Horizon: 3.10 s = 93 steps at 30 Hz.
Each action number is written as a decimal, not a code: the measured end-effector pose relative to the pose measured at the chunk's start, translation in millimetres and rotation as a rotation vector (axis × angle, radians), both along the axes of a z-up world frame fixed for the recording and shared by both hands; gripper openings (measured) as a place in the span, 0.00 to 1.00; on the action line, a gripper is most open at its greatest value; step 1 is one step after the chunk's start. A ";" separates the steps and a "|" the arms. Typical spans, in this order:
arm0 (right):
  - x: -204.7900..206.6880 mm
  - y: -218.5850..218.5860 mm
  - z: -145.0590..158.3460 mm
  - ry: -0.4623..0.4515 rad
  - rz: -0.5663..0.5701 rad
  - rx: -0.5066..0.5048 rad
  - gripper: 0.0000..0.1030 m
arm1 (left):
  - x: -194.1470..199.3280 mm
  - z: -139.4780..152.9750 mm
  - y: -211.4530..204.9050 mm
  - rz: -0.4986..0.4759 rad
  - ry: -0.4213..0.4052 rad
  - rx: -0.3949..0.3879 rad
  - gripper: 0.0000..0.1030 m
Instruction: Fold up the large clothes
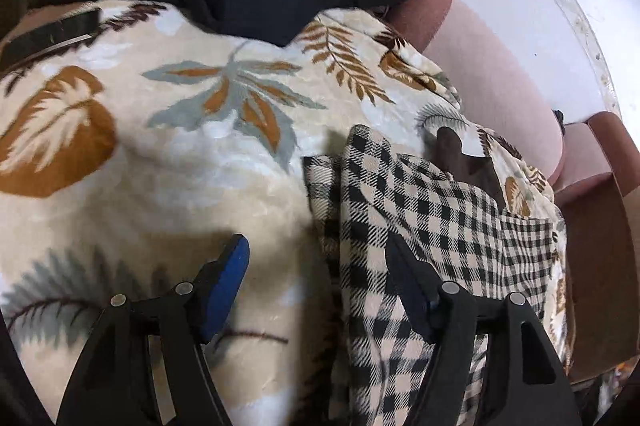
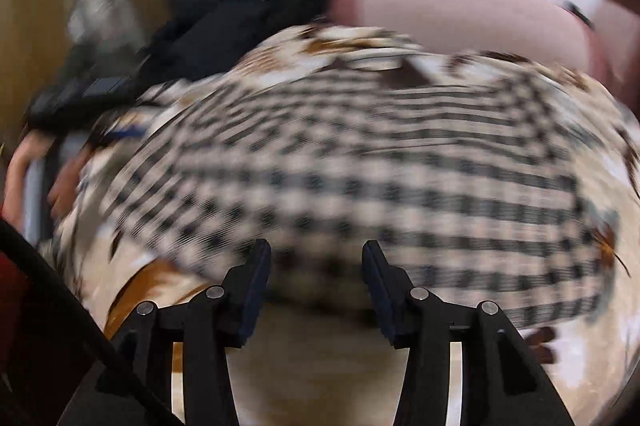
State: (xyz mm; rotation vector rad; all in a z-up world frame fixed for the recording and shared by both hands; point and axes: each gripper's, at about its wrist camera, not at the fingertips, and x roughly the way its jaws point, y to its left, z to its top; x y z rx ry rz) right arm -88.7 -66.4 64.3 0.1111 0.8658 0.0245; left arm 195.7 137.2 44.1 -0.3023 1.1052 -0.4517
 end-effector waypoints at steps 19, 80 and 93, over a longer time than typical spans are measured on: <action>27.3 137.1 -33.4 -0.048 0.260 -0.324 0.51 | 26.9 -6.1 -61.4 -0.122 -0.042 0.127 0.68; 53.6 108.2 20.4 -0.191 0.173 -0.358 0.09 | 36.3 48.1 -102.1 -0.165 -0.048 0.050 0.10; 16.5 -34.6 62.2 -0.196 -0.036 -0.198 0.08 | -9.9 108.2 -268.6 -0.296 -0.157 0.150 0.10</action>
